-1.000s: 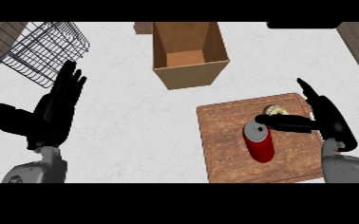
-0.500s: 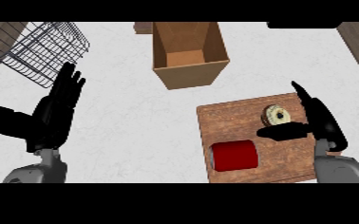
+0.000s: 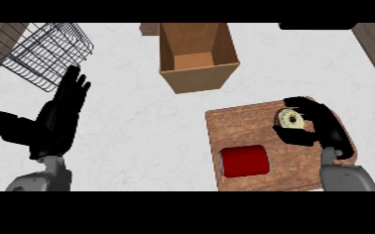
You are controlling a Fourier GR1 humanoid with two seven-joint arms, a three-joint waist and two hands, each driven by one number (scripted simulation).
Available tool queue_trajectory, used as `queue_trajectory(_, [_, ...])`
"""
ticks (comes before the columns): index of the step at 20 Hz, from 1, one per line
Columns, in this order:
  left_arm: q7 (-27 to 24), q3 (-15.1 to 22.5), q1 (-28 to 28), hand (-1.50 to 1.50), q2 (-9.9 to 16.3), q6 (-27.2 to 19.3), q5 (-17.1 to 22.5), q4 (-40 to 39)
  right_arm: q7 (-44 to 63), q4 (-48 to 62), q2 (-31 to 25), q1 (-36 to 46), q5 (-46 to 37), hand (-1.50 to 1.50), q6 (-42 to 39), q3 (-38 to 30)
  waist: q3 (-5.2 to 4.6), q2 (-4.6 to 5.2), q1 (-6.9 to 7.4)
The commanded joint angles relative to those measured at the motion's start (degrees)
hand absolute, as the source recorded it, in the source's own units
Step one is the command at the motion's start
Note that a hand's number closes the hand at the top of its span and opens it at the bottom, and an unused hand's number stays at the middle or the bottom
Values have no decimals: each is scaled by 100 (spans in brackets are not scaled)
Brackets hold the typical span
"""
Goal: Pick the cupcake from the cutting board and place it in the cardboard box
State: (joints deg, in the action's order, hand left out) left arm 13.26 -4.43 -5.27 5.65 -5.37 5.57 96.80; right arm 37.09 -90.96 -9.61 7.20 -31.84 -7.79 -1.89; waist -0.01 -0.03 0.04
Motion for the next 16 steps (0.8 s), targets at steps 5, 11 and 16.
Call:
queue_trajectory(5, [81,-45,-395,0,-42,-153,-104,-258,-809,358,-305,-41,-528,150,220,56,2,4,-11])
queue_trajectory(11, [-130,176,165,0,-209,-13,-120,58,-415,-302,-429,162,-888,150,369,-31,0,-5,-11])
queue_trajectory(16, [70,347,-476,0,-77,321,10,-191,439,401,933,1800,-2518,150,426,2461,-83,126,976])
